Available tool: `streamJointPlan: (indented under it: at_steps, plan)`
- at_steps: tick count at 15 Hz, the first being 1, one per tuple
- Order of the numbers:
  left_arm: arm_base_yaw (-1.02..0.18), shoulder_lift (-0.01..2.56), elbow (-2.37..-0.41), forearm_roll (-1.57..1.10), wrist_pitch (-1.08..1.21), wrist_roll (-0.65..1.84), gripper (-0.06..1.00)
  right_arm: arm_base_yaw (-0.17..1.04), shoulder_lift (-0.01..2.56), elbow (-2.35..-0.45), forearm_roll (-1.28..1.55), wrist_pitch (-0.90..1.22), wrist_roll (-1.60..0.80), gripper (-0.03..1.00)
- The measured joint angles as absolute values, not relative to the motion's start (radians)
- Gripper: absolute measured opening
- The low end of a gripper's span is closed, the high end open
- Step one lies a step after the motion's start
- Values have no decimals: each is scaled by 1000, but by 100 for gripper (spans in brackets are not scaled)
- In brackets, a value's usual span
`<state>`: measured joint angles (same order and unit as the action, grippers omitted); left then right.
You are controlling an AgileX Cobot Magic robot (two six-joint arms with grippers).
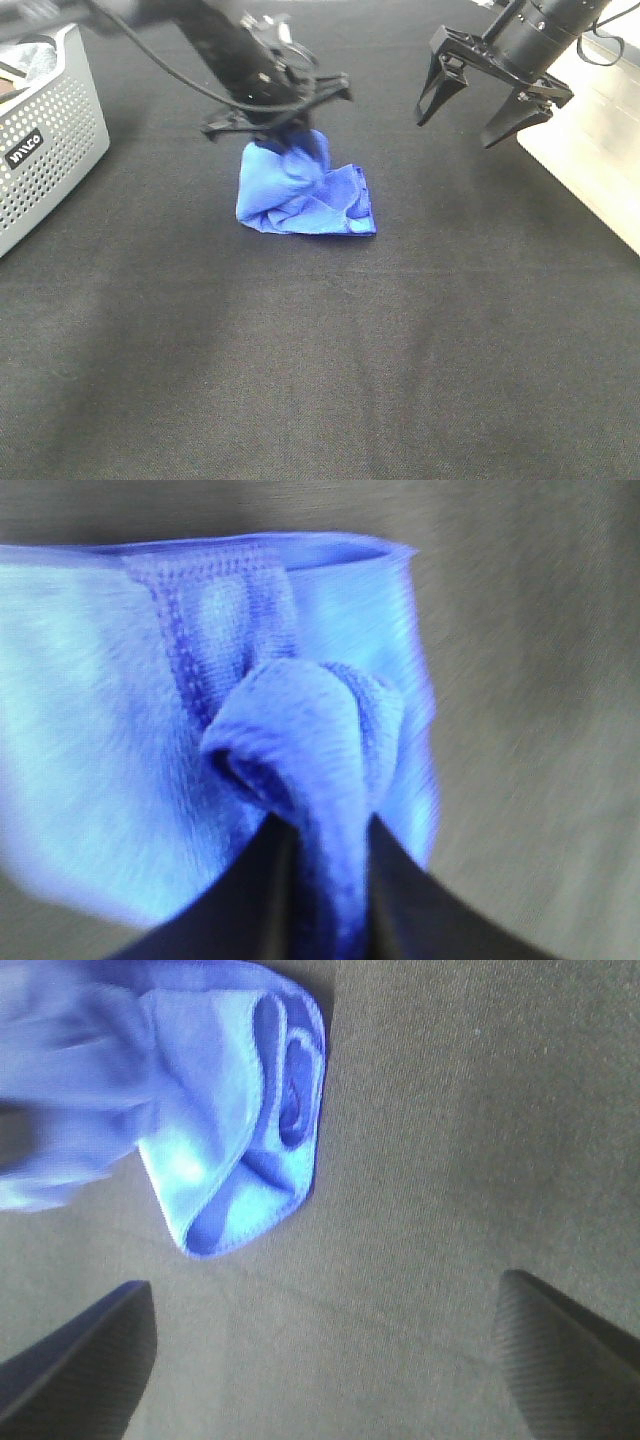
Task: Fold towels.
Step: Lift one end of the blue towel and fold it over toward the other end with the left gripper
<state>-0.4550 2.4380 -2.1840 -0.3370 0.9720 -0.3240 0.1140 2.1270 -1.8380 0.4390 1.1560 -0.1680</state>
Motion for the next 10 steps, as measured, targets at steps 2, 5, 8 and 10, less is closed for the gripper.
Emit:
streamJointPlan:
  at_steps: [2,5,8,10]
  plan:
    - [-481,2491,-2236,-382,916,-336,50,114,2127,-1838,437,1165,-167,86]
    - [-497,2508,-2240,-477,824,-339,74,114,2127,-1838,443,1165,-167,86]
    - [-495,2508,-2243,-566,782,-267,77,114,2127,-1838,475,1165,-166,86]
    - [-478,2499,-2243,-574,793,-207,77,114,2127,-1838,491,1166,-166,86]
